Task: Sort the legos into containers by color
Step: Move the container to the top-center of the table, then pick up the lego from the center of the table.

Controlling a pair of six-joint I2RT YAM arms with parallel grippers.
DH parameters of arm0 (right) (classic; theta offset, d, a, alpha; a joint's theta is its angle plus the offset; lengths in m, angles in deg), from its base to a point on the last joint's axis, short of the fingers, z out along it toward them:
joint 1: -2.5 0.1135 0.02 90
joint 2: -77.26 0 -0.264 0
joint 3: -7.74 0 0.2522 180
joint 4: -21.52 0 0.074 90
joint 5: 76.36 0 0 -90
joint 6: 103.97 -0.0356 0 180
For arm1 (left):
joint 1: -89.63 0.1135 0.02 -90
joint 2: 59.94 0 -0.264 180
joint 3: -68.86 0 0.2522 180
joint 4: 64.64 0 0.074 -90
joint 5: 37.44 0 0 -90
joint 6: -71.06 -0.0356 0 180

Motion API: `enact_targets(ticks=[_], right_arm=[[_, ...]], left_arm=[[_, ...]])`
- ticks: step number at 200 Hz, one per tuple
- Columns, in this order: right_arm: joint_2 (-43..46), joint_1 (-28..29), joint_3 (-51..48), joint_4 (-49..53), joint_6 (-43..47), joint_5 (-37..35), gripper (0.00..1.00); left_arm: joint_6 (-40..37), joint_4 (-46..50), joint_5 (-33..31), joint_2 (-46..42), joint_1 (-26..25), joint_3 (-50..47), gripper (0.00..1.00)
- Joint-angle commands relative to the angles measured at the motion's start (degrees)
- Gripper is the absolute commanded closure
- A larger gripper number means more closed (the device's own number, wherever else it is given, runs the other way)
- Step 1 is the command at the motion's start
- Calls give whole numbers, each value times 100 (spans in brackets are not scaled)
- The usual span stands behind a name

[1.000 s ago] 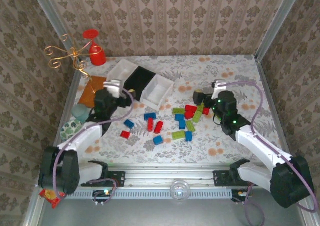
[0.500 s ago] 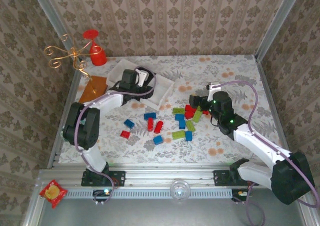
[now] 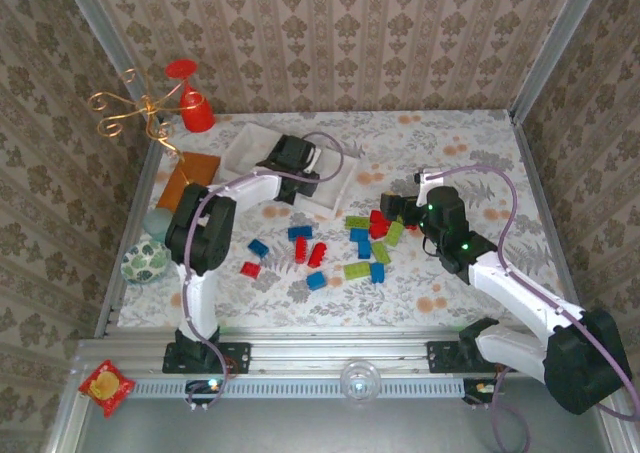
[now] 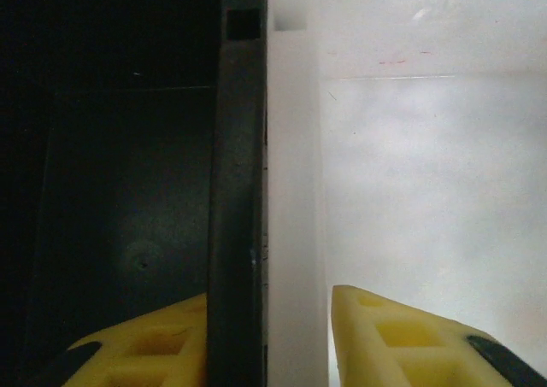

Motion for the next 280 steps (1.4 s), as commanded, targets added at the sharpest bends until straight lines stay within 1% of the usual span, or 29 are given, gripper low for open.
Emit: enact_targets(ticks=[1, 25, 62, 92, 111, 116, 126, 143, 159, 177, 195, 206, 220, 236, 257, 273, 280], right_arm=[[-5, 27, -27, 83, -81, 35, 0], [27, 31, -16, 235, -167, 108, 0], [118, 24, 2, 467, -224, 196, 0], [129, 24, 65, 633, -288, 248, 0], [70, 34, 105, 706, -372, 313, 0], [43, 34, 120, 730, -388, 338, 0], [-10, 33, 155, 794, -418, 388, 0], [-67, 34, 233, 1000, -445, 417, 0], [-62, 33, 291, 1229, -412, 398, 0], [-34, 33, 339, 1429, -347, 396, 0], [53, 33, 414, 1651, -286, 359, 0], [156, 34, 424, 1758, -226, 334, 0], [324, 33, 407, 1852, -124, 307, 0], [477, 51, 414, 1912, 27, 419, 0], [458, 170, 513, 1952, 123, 583, 0], [272, 402, 584, 1850, 189, 678, 0], [159, 520, 624, 1803, 237, 713, 0]], left_arm=[[567, 249, -524, 262, -227, 354, 67], [1129, 230, -623, 494, -366, 616, 73], [1910, 70, -799, 810, -569, 906, 77], [2202, -14, -1056, 1061, -685, 1228, 80], [2305, -104, -1132, 1178, -756, 1420, 80], [2325, -118, -1112, 1206, -768, 1468, 78], [2334, -140, -1094, 1244, -801, 1554, 69], [2273, -125, -1083, 1219, -820, 1628, 60], [2190, -202, -1029, 1054, -796, 1546, 55], [2143, -236, -784, 834, -731, 1410, 48], [2104, -397, -558, 396, -654, 1036, 43], [2073, -575, -413, -19, -606, 628, 39], [1907, -853, -287, -734, -540, -62, 37], [1716, -883, -239, -1614, -420, -898, 36], [1618, -382, -90, -2733, -131, -1988, 34], [1720, 167, 232, -3503, 155, -2758, 33], [1753, 424, 268, -3822, 245, -3026, 31]])
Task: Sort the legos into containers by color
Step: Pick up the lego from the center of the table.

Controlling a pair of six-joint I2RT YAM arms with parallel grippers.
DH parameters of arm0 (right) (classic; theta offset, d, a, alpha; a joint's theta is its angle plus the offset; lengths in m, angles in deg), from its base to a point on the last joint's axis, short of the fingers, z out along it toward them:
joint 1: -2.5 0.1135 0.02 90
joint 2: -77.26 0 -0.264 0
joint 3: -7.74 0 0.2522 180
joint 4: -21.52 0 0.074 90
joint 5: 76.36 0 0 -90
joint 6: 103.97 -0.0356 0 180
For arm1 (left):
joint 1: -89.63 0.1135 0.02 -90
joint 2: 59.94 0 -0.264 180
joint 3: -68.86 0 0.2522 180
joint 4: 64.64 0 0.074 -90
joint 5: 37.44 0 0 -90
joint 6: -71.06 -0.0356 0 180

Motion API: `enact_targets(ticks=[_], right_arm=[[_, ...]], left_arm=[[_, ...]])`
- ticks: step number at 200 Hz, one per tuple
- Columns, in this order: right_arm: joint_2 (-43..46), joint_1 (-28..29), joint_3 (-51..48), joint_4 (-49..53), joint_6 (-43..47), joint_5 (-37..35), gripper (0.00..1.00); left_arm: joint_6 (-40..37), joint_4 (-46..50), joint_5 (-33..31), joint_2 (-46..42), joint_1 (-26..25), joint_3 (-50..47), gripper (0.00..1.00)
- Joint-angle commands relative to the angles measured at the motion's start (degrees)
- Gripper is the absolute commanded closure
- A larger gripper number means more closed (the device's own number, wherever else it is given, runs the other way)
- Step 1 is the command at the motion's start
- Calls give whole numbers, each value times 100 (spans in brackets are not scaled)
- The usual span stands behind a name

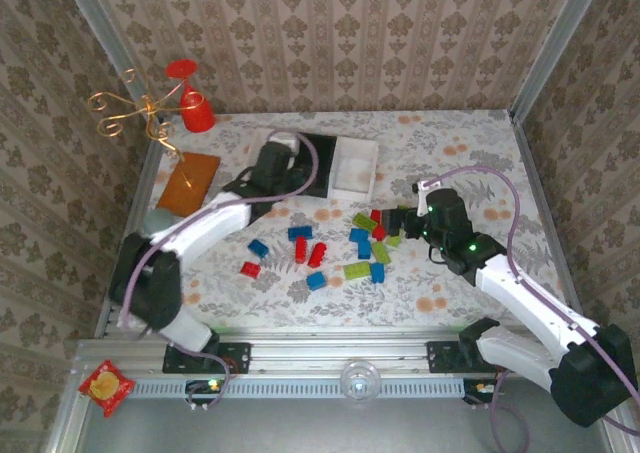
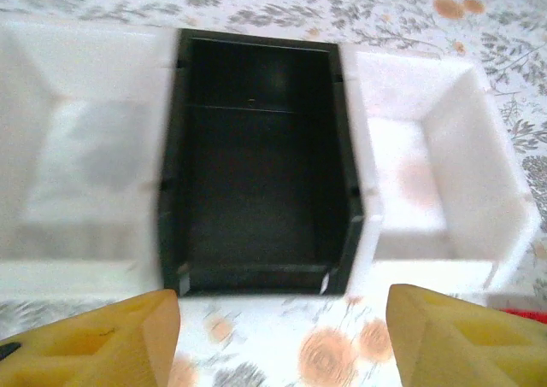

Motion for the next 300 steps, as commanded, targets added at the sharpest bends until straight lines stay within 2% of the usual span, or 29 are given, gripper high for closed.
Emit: enact_targets(ticks=[1, 21, 52, 89, 129, 171, 196, 224, 250, 300], right_arm=[[-243, 331, 249, 15, 236, 275, 0], [-564, 601, 387, -94, 348, 250, 0], [-829, 667, 390, -385, 362, 236, 0], [-886, 662, 277, -462, 387, 173, 0], [-646, 662, 141, -514, 391, 144, 0], [-480, 662, 8, -570, 384, 47, 0], [-553, 662, 17, -591, 374, 98, 0], [-603, 662, 21, -592, 365, 100, 0], [-603, 662, 9, -596, 369, 96, 0], [-612, 662, -8, -604, 365, 56, 0]], left_arm=[[-67, 1034, 406, -775, 336, -948, 31], [107, 1694, 427, -1453, 377, -1510, 27], [625, 2285, 237, -1680, 411, -2030, 27], [921, 1735, 725, -1601, 659, -2470, 24], [865, 1193, 1139, -959, 928, -2413, 25], [809, 970, 1157, -460, 933, -2240, 27], [771, 823, 1062, -211, 754, -2044, 30], [596, 1076, 499, 131, 437, -1717, 33], [503, 1175, 91, 277, 236, -1608, 40], [397, 1239, -204, 533, -21, -1535, 57]])
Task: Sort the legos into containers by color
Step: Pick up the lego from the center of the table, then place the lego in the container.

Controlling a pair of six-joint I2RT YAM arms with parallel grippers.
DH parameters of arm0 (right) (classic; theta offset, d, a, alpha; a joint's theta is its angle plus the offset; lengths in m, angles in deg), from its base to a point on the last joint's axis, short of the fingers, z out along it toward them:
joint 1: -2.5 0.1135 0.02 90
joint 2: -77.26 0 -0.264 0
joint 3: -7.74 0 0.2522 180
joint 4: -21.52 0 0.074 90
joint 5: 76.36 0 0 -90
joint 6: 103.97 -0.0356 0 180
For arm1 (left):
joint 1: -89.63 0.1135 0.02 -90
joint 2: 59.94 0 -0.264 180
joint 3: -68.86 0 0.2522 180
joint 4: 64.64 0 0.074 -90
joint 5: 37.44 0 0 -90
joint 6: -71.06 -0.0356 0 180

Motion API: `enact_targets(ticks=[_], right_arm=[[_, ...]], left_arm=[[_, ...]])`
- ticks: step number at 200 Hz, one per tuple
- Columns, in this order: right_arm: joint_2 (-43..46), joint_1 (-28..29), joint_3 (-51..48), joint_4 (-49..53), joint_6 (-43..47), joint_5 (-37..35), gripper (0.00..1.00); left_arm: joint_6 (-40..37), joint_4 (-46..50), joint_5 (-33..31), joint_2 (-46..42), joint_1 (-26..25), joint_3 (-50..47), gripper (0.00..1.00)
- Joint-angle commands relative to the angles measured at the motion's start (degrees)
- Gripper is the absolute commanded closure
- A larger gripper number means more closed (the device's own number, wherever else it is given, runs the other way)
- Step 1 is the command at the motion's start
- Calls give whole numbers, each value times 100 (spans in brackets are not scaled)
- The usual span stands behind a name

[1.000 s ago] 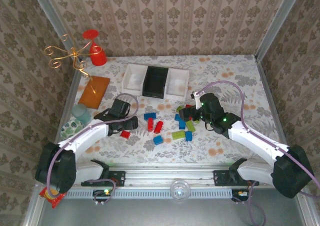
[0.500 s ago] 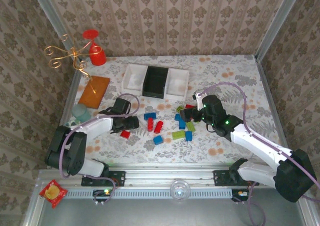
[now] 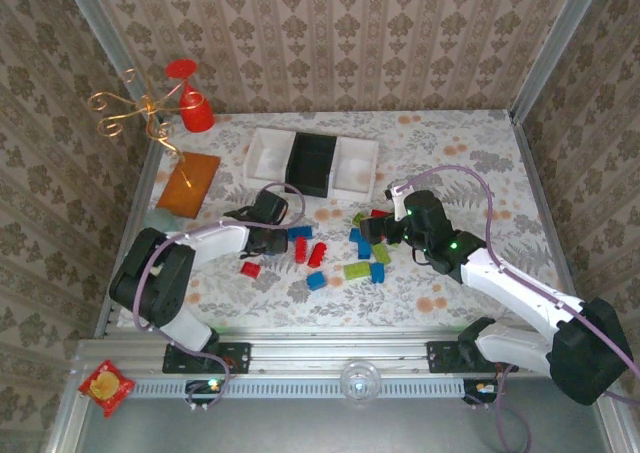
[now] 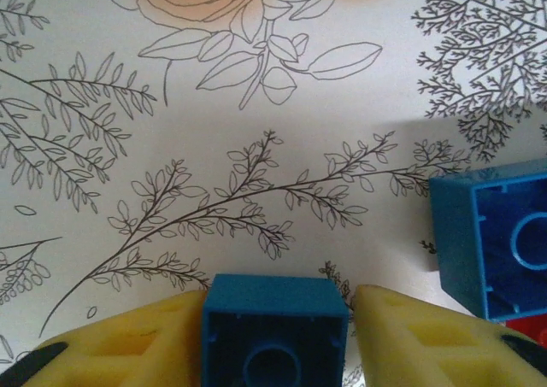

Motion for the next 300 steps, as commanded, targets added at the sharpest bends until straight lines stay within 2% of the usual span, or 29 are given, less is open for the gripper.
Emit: enact_targets(ticks=[1, 38, 71, 94, 115, 141, 198, 254, 300], right_arm=[[-24, 15, -63, -78, 63, -88, 0], [-59, 15, -47, -102, 27, -49, 0], [18, 73, -45, -197, 40, 171, 0], [82, 427, -46, -527, 173, 501, 0], [-97, 783, 113, -791, 242, 767, 0], [-458, 973, 496, -589, 187, 802, 0], [-364, 973, 560, -287, 99, 122, 0], [-197, 967, 411, -33, 133, -263, 0], [-181, 964, 346, 94, 72, -527, 0]], left_arm=[[-135, 136, -266, 72, -74, 61, 57], [-150, -146, -441, -253, 41, -113, 66], [-278, -495, -347, -897, 530, -37, 70], [-538, -796, -323, -1003, 920, 343, 71], [-677, -923, 4, -556, 1214, 1022, 70], [-949, -981, 74, 198, 1249, 1849, 70], [-1347, -704, 127, 1907, 1339, 3616, 70], [-1424, -555, 335, 2979, 1499, 4631, 68], [-1479, -520, 469, 3438, 1533, 5137, 68]])
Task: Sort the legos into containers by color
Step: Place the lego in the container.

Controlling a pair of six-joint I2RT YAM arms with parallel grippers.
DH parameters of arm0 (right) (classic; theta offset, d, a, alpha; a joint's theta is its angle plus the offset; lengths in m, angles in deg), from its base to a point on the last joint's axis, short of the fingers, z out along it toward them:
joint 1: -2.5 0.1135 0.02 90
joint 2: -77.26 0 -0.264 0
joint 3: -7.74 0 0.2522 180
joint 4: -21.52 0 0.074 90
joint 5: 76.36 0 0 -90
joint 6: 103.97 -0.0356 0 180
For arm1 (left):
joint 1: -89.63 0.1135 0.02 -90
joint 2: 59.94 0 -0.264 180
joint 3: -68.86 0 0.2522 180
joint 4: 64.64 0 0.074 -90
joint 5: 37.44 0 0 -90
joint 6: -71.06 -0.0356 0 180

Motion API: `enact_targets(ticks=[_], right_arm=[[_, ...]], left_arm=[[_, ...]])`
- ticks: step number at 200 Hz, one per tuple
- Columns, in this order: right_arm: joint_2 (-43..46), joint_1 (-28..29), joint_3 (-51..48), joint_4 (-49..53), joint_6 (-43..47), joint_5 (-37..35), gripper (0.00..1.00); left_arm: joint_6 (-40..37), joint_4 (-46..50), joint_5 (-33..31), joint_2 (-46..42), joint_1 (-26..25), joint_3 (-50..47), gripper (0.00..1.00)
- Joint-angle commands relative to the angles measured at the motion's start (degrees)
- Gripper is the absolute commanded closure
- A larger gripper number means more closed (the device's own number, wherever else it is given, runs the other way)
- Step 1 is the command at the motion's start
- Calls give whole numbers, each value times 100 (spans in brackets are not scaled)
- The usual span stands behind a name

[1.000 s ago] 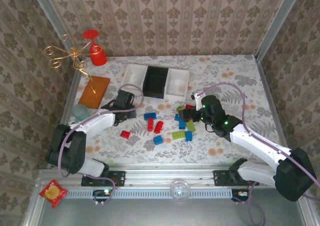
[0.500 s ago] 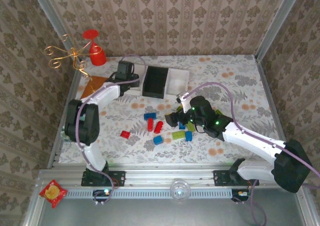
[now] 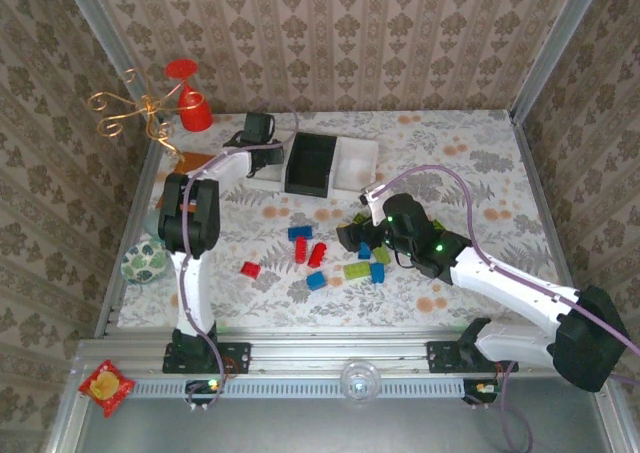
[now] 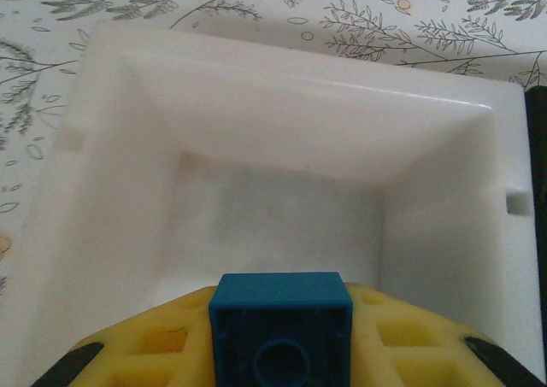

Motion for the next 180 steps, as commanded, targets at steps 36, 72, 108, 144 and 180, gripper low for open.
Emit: enact_targets(ticks=[36, 72, 108, 144, 180], right_arm=[[384, 2, -248, 341, -98, -626, 0], [557, 3, -314, 375, -176, -665, 0], [694, 3, -387, 404, -246, -691, 0], [831, 3, -488, 420, -289, -741, 0], [968, -2, -508, 701, -150, -1020, 0]], left_arm=[[-207, 120, 196, 176, 139, 329, 67], [-209, 17, 244, 148, 141, 198, 65], [-179, 102, 298, 210, 135, 344, 57], [-161, 102, 327, -101, 107, 298, 42], [-7, -226, 387, -1557, -99, -921, 38]])
